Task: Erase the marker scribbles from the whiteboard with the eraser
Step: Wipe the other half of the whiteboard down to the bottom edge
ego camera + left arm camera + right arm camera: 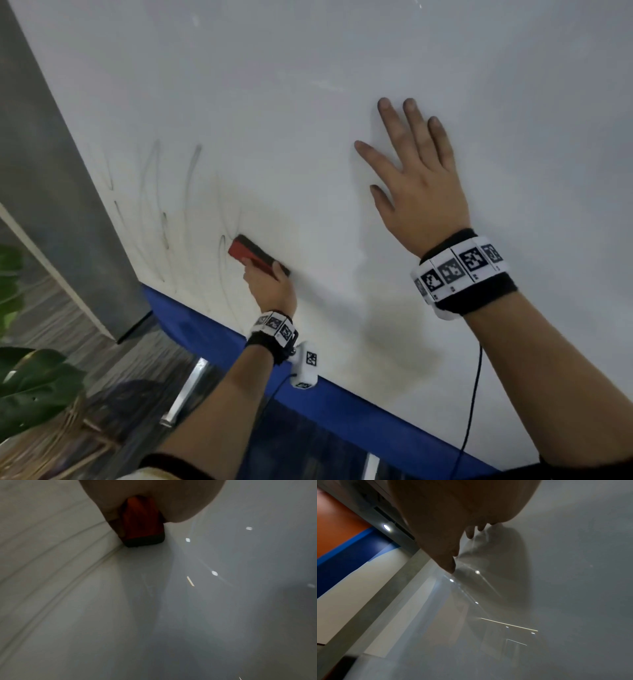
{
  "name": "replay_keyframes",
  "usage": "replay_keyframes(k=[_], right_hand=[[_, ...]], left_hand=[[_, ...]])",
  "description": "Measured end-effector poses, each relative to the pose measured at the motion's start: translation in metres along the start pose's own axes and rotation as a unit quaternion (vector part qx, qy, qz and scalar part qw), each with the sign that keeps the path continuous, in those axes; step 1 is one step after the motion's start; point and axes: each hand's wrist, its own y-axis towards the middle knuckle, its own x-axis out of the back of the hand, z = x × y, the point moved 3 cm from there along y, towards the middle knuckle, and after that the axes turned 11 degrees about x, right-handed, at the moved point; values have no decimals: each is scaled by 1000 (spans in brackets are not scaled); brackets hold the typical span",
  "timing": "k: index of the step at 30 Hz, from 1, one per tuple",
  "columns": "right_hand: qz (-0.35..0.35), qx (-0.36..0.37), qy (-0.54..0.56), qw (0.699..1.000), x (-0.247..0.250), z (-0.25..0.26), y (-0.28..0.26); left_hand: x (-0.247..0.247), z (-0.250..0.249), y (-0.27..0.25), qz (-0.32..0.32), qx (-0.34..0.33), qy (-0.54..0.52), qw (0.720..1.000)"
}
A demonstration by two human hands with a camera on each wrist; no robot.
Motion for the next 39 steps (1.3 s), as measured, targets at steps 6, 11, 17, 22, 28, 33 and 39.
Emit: replay_keyframes(k=[6, 11, 17, 22, 28, 33, 39], right_hand=[[-35, -9, 19, 999, -4, 6, -3], [-26, 6, 31, 999, -9, 5, -12], [-59, -38, 17, 997, -16, 19, -15], [-125, -53, 11, 991, -16, 38, 19], [-98, -73, 24, 992, -22, 56, 57], [-74, -113, 2, 991, -21, 63, 75], [-83, -71, 21, 994, -9, 84, 117]], left_hand=[[-22, -47, -68, 70, -262, 33, 962], [-3, -20, -12, -16, -6, -3, 1000], [18, -52, 9, -1, -51, -2, 999], [31, -148, -7, 12, -402, 56, 914], [41, -61, 51, 4, -155, 29, 987], [45, -21, 64, 17, -13, 6, 1000], [46, -106, 46, 30, -342, 31, 939]])
